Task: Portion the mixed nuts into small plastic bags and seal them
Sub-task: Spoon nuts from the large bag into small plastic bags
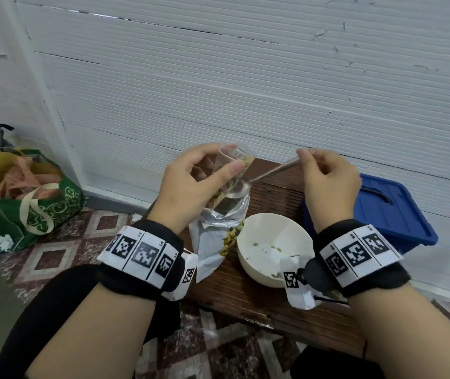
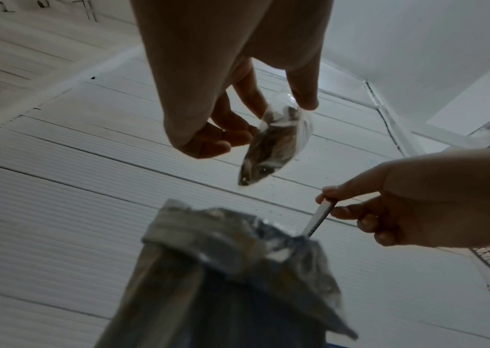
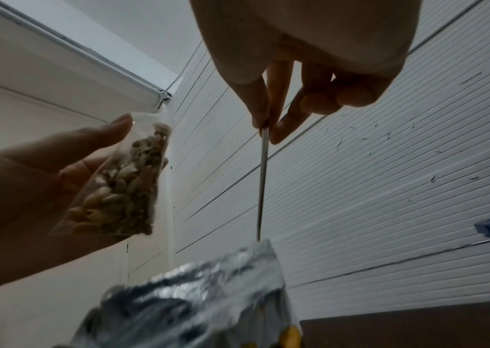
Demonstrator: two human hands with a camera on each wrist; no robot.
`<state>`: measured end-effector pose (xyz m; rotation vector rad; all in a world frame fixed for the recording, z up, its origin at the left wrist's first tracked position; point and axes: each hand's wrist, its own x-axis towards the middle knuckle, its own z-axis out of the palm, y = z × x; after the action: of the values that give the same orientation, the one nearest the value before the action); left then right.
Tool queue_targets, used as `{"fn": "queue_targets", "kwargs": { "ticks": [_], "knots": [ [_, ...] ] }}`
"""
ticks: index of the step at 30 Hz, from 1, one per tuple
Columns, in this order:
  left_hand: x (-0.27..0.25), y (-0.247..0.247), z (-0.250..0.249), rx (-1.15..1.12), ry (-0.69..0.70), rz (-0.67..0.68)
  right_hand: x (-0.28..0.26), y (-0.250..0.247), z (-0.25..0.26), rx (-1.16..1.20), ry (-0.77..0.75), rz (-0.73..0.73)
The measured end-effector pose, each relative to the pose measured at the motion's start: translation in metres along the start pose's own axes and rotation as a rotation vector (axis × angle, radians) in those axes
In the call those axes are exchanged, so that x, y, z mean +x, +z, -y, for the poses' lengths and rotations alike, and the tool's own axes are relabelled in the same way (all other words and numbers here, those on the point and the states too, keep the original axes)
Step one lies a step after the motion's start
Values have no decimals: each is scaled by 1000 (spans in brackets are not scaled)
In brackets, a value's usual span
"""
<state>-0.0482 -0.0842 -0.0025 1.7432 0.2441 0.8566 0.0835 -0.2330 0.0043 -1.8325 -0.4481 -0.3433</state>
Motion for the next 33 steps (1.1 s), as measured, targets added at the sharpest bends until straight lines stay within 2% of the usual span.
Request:
{"fn": "queue_targets", "kwargs": {
  "ticks": [5,10,14,18,25,31,33],
  "knots": [
    [-9,16,-7,-50,0,105,-7,-37,-20,116,110,-180],
    [-16,35,-6,-61,-6,215,-40,-51,-50,284,314,-163],
    [-23,49,-4,-99,-13,267,-66,-46,-71,301,400,-112],
    [-29,60,5,-112,-51,295,-84,-36,-82,241,405,-35],
    [-31,63,18,-48,-82,275,-95,-25,-95,35,359,60],
    [-35,67,24,-33,-123,260,-100,-26,-94,-37,433,196],
    [-36,67,24,-26,-122,256,-99,-31,-87,-110,415,226]
  ]
}}
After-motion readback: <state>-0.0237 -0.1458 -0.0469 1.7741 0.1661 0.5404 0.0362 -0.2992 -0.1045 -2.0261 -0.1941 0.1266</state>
